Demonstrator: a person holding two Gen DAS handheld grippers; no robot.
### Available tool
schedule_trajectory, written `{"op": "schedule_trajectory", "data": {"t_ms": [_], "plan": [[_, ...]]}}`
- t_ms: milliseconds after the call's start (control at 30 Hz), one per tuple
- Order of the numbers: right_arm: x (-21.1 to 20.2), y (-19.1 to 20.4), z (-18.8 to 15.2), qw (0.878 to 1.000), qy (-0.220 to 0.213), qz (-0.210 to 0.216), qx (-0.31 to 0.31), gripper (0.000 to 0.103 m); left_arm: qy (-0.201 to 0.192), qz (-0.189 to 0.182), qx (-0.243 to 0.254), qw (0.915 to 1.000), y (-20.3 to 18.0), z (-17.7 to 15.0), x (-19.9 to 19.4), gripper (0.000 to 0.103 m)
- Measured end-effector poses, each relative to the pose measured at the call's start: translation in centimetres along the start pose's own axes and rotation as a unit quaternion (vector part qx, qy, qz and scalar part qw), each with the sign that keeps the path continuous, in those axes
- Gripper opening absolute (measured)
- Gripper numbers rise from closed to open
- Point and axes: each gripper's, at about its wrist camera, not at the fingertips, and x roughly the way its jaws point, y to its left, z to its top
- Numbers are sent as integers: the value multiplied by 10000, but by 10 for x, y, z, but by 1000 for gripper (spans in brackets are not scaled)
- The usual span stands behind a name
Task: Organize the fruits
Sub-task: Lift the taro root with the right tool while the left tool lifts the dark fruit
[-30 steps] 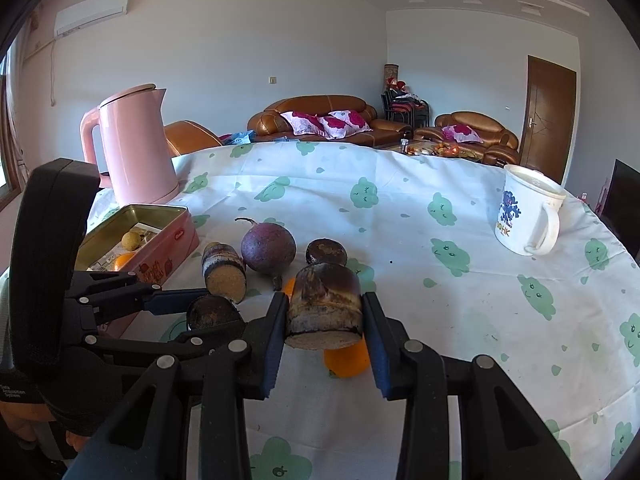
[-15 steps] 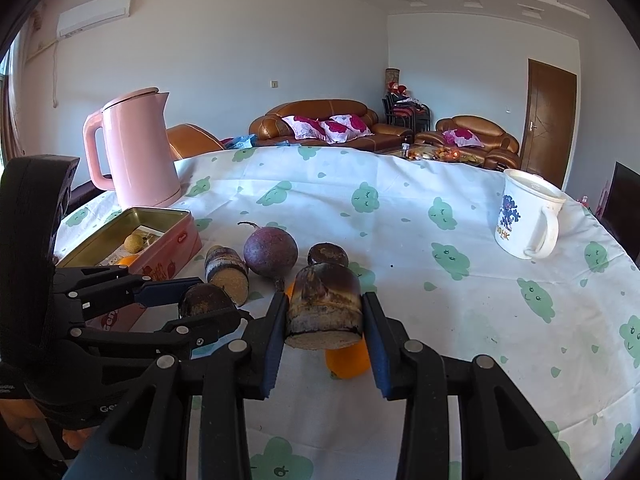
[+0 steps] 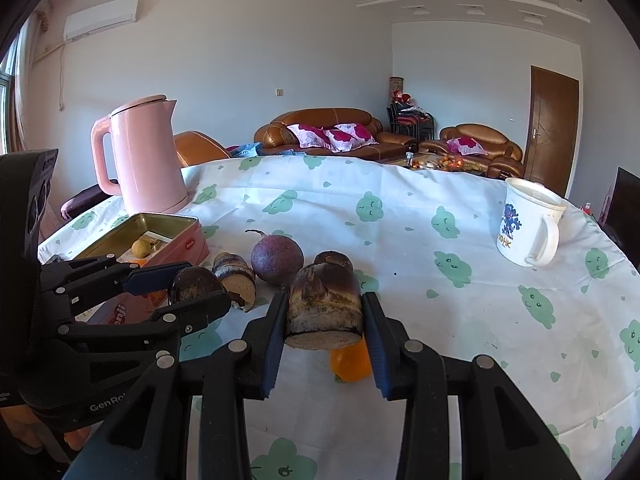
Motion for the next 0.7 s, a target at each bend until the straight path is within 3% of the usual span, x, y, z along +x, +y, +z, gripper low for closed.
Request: {"op": "schedule_trajectory", "data": {"t_ms": [700], "plan": [[-10, 3, 0, 9995, -298, 114, -85, 39, -461, 273, 30, 9986, -2, -2, -18, 42]]}}
